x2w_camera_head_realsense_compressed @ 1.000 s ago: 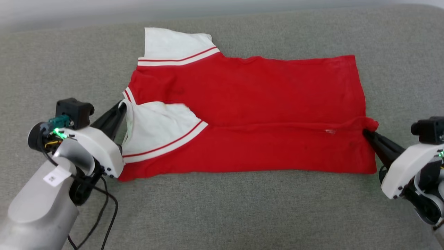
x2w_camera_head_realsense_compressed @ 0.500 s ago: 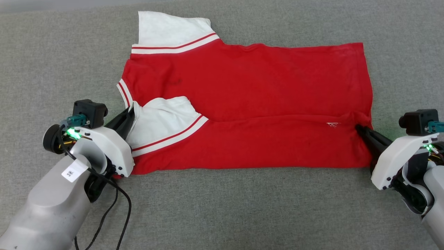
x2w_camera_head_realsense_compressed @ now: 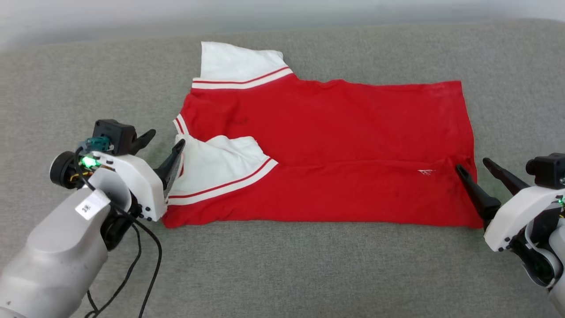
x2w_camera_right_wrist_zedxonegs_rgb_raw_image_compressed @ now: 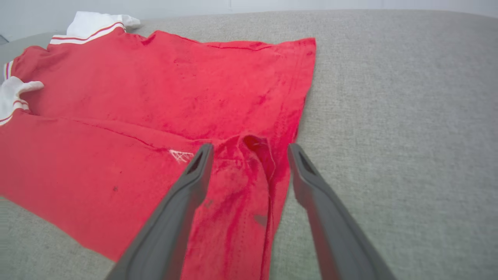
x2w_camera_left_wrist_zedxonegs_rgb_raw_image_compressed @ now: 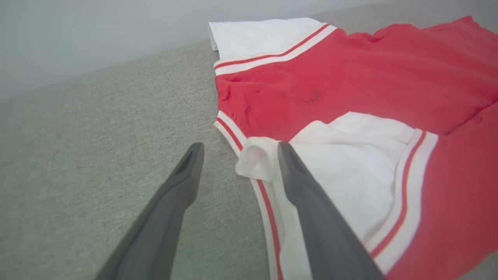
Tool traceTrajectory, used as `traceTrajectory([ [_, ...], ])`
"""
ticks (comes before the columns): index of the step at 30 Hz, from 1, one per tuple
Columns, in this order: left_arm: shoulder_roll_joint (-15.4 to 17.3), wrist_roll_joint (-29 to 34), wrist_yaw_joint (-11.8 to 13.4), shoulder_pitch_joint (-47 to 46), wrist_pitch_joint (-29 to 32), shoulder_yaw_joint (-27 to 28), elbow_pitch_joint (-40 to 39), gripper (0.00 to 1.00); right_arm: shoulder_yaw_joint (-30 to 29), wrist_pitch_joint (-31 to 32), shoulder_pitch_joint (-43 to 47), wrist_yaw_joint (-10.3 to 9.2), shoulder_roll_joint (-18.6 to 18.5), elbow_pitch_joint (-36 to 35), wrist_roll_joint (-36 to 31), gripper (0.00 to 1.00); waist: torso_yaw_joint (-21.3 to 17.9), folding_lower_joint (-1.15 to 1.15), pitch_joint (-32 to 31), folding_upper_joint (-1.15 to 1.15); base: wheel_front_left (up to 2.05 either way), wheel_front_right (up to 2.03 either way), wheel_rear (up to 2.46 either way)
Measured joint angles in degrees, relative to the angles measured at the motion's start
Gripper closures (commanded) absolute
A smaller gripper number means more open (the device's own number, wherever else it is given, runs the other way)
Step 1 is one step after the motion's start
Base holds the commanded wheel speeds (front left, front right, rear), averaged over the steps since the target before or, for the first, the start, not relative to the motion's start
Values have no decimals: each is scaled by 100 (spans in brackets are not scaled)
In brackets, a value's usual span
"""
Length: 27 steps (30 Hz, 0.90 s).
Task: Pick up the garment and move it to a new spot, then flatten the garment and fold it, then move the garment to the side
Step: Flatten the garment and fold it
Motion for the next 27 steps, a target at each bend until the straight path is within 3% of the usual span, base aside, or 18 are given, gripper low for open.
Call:
traceTrajectory([
  [5,271,-322,0,-202,692,-258,-452,0,-103,-42,202,0,-94,-191,-14,0,115,0,-250,0,0,0,0],
  [12,761,-1117,0,-491,2585,-604,-1168,0,-252,70,333,0,-103,-380,-151,0,188,0,-478,0,0,0,0],
  [18,927,-1685,0,-662,4103,-887,-1555,0,-359,224,418,0,-25,-469,-263,0,166,-1,-582,0,0,0,0],
  [22,931,-1729,0,-677,4610,-1126,-1568,0,-414,280,444,0,38,-524,-302,0,113,0,-578,0,0,0,0],
  [27,824,-1677,0,-569,4808,-1341,-1381,0,-456,322,455,0,127,-573,-354,0,12,0,-506,0,0,0,0],
])
